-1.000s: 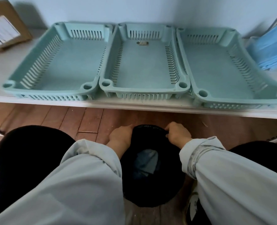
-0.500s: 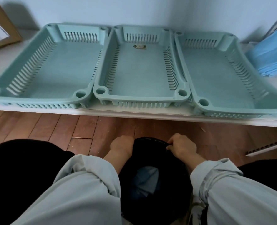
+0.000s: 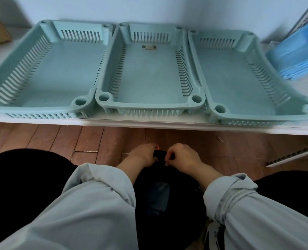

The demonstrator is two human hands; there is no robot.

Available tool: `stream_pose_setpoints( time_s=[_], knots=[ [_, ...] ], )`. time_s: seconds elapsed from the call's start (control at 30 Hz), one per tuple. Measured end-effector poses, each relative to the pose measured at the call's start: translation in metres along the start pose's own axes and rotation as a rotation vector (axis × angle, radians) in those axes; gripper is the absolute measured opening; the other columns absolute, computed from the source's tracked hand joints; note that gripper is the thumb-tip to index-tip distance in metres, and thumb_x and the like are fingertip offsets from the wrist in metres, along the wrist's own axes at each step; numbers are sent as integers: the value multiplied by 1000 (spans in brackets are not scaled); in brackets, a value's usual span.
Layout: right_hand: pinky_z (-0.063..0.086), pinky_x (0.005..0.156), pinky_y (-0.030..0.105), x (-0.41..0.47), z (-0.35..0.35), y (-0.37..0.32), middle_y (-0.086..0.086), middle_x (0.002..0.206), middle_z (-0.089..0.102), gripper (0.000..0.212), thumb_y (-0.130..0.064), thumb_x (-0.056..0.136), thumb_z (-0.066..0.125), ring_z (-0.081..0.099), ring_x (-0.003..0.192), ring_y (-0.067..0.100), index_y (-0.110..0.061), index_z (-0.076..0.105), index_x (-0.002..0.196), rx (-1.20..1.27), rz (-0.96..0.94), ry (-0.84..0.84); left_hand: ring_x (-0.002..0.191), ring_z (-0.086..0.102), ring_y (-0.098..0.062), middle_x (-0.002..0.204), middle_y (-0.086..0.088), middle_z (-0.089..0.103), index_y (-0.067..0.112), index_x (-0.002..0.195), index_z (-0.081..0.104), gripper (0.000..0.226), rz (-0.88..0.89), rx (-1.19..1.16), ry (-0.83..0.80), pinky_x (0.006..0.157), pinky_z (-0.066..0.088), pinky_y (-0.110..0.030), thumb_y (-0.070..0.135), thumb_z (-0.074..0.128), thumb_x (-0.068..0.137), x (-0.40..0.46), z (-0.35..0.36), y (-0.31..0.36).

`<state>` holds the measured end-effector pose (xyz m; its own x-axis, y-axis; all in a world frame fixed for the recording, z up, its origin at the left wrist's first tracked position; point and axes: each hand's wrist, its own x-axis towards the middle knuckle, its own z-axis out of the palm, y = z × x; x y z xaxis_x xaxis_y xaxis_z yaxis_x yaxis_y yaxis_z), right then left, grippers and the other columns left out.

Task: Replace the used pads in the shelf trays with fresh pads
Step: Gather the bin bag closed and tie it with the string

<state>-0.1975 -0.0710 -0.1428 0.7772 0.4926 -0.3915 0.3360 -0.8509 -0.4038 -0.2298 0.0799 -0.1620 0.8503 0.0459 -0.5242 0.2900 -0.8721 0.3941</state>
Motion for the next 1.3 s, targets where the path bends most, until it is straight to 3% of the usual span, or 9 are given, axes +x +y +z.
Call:
stream_pose_setpoints(
  time_s=[0.17, 0.33, 0.43, 0.6, 0.7, 0.87, 1.0, 1.2, 1.3],
  knots=[
    [49, 82, 31, -2, -2, 5, -15, 90, 55, 15, -38, 71, 80, 56, 96, 11, -31, 67, 74, 104, -24, -61, 113, 59, -27, 121, -9, 63, 20, 117, 63, 28, -3, 6, 37, 94, 46, -33, 17, 53, 90, -6, -1, -4],
    [43, 101, 35, 0, 6, 7, 2, 131, 55, 40, -31, 89, 62, 51, 123, 21, -28, 54, 128, 99, -24, 6, 113, 58, -25, 118, -5, 64, 18, 104, 68, 21, 63, -60, 220, 94, 45, -30, 12, 59, 86, -13, -4, -2],
    [50, 90, 35, -2, 8, 4, -2, 116, 67, 21, -27, 90, 60, 60, 110, 21, -31, 67, 108, 51, 37, 97, 106, 62, -21, 109, -1, 68, 21, 89, 68, 15, 90, -211, 214, 96, 48, -34, 9, 61, 84, -12, -3, -4],
    [47, 88, 34, -1, -10, 6, 9, 120, 63, 27, -18, 89, 54, 60, 113, 29, -17, 62, 115, -141, 340, 60, 117, 56, -32, 123, -17, 59, 8, 122, 56, 30, -118, -197, 201, 100, 45, -38, 18, 49, 94, -12, -4, -23],
    [45, 89, 34, 0, -12, 0, 8, 124, 58, 32, -18, 89, 56, 56, 116, 28, -19, 56, 120, -220, 295, 68, 109, 61, -31, 117, -16, 65, 6, 114, 64, 32, -206, -187, 71, 95, 48, -35, 27, 53, 94, -17, 7, -38],
    [35, 110, 40, 21, 7, -5, 7, 148, 39, 50, -38, 97, 46, 38, 136, 27, -22, 38, 144, -22, 30, -41, 100, 66, -25, 104, -8, 72, 16, 106, 73, 26, -192, -263, 139, 93, 52, -35, 32, 62, 88, -16, 13, -39],
    [47, 79, 30, 34, 16, 6, 10, 109, 65, 39, -46, 95, 49, 60, 108, 28, -11, 63, 105, 173, 292, -101, 95, 65, -28, 95, -12, 71, 9, 94, 74, 21, -160, -282, 236, 86, 49, -32, 25, 60, 91, -15, 11, -30],
    [51, 93, 28, 35, 8, 7, 8, 113, 67, 28, -2, 77, 71, 63, 104, 21, -16, 70, 102, 638, 461, 201, 99, 64, -26, 103, -8, 71, 12, 93, 71, 19, -33, -303, 332, 86, 47, -28, 13, 52, 92, -15, 9, -21],
    [54, 65, 19, 30, -1, 3, 8, 88, 68, 32, 7, 79, 63, 63, 73, 15, -12, 72, 103, 996, 387, 280, 100, 62, -26, 104, -6, 69, 10, 95, 66, 15, 78, -304, 339, 86, 47, -29, 11, 51, 92, -18, 10, -16]
  ],
)
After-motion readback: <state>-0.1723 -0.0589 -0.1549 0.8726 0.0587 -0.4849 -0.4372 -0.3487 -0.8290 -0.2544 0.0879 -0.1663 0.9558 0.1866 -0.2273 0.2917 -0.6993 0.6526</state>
